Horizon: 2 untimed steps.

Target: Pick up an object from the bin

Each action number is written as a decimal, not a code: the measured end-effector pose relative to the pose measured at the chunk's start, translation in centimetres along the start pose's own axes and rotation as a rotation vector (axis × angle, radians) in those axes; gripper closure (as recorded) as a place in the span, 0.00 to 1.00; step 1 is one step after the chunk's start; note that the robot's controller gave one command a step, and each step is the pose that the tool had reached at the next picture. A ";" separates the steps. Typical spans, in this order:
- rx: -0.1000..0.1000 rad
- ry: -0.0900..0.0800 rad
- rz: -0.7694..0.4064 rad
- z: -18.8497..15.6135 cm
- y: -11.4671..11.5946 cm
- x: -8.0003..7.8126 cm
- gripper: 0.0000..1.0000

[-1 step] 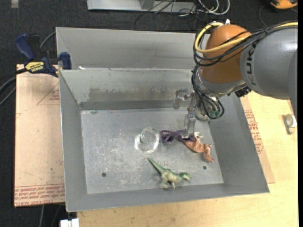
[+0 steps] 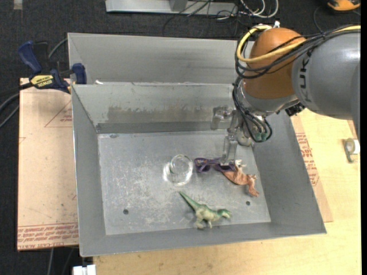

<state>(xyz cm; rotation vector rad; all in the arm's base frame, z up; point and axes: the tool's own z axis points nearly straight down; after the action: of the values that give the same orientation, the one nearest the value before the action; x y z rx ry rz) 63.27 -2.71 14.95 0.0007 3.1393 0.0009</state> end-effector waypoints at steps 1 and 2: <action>-0.001 0.003 -0.118 6.7 1.4 3.3 0.00; -0.001 -0.003 -0.333 7.9 3.6 3.3 1.00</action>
Offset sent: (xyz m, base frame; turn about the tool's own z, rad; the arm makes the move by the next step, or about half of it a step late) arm -0.0336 0.0355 -0.0795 -0.3353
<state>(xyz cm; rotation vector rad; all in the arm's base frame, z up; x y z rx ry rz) 59.99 0.94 7.01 -0.5194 3.0925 0.0022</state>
